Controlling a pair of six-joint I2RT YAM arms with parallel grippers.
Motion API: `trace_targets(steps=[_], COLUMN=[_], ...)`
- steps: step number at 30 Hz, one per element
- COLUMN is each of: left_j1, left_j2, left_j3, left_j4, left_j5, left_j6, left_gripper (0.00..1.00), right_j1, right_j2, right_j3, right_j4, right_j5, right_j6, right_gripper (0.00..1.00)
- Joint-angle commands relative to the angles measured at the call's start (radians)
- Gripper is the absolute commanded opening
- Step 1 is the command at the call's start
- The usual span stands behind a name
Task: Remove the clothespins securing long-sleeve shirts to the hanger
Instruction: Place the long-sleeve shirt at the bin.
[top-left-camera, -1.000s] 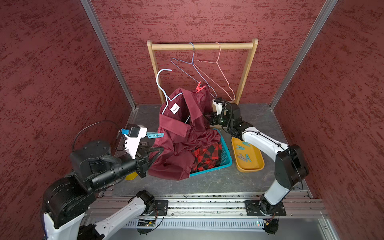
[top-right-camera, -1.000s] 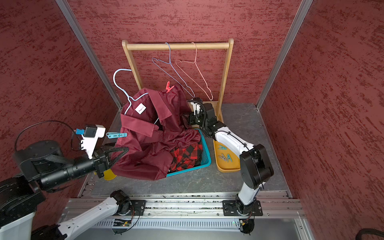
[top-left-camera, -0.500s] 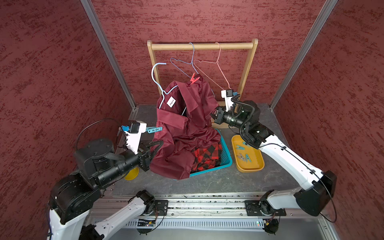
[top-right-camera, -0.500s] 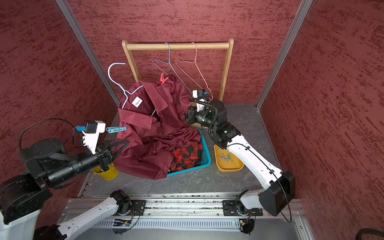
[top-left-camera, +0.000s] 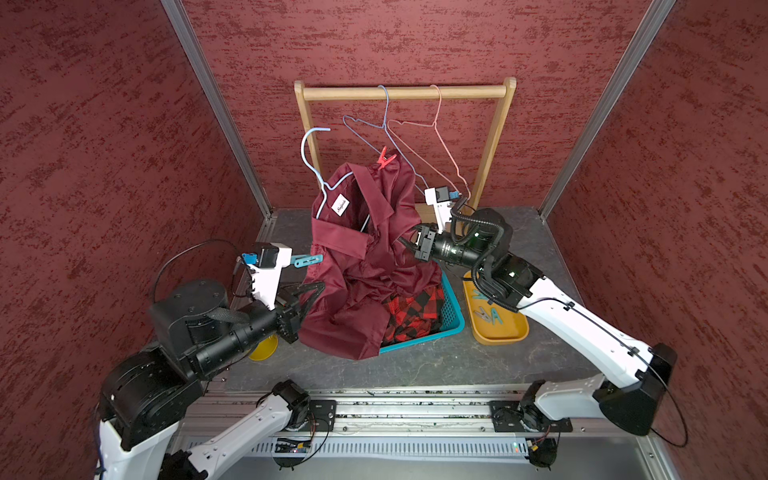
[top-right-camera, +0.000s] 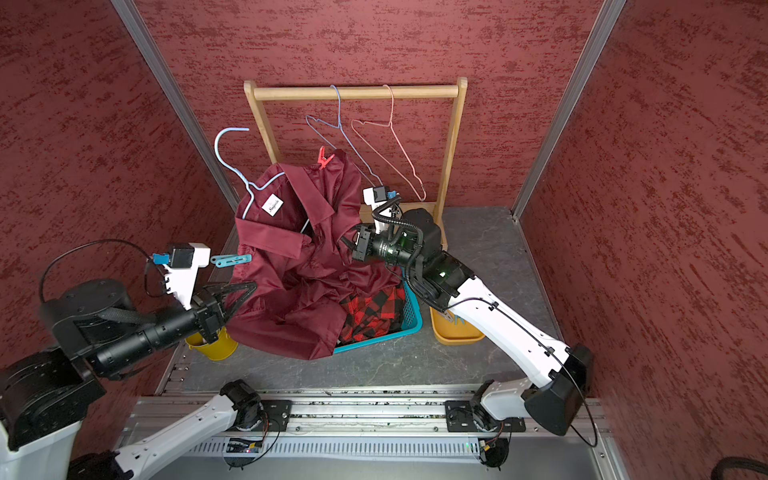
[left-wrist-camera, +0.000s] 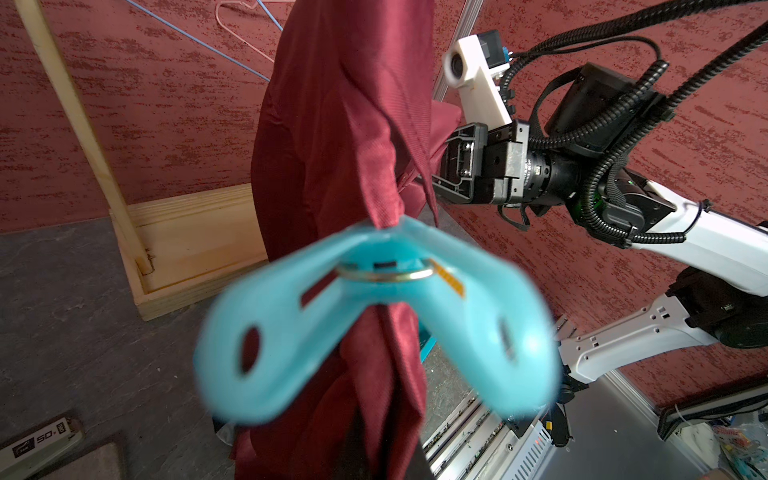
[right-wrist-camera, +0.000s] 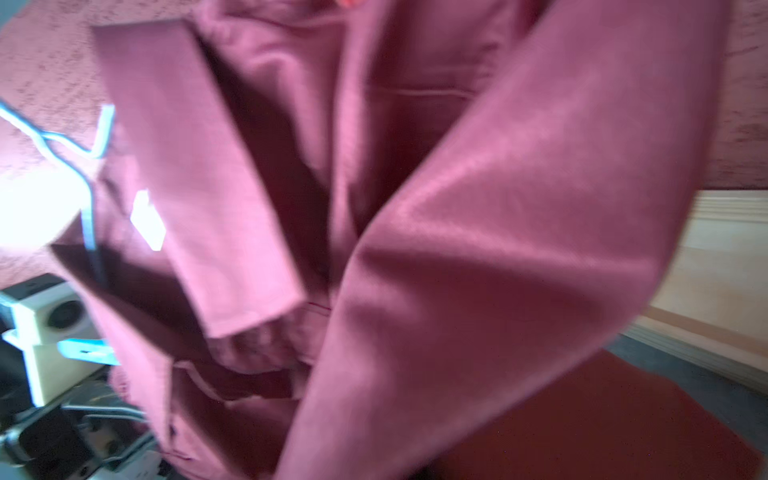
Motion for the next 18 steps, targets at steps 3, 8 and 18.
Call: trace_targets(steps=[3,8,18], left_j1=[-0.004,-0.005,-0.005], left_j2=[-0.011,-0.01,0.014], left_j3=[-0.015,-0.037,-0.144], left_j4=[0.072,0.088,0.112], left_j5=[0.005,0.017,0.136], left_j6=[0.02,0.021,0.035], left_gripper=[0.0,0.0,0.0], right_j1=[0.039,0.039,0.013], right_j2=[-0.02,-0.074,-0.042], right_j3=[-0.021,-0.255,-0.49], right_j4=[0.033,0.106,0.15], right_j5=[0.02,0.083,0.2], right_j6=[0.056,0.094,0.116], right_gripper=[0.0,0.0,0.0])
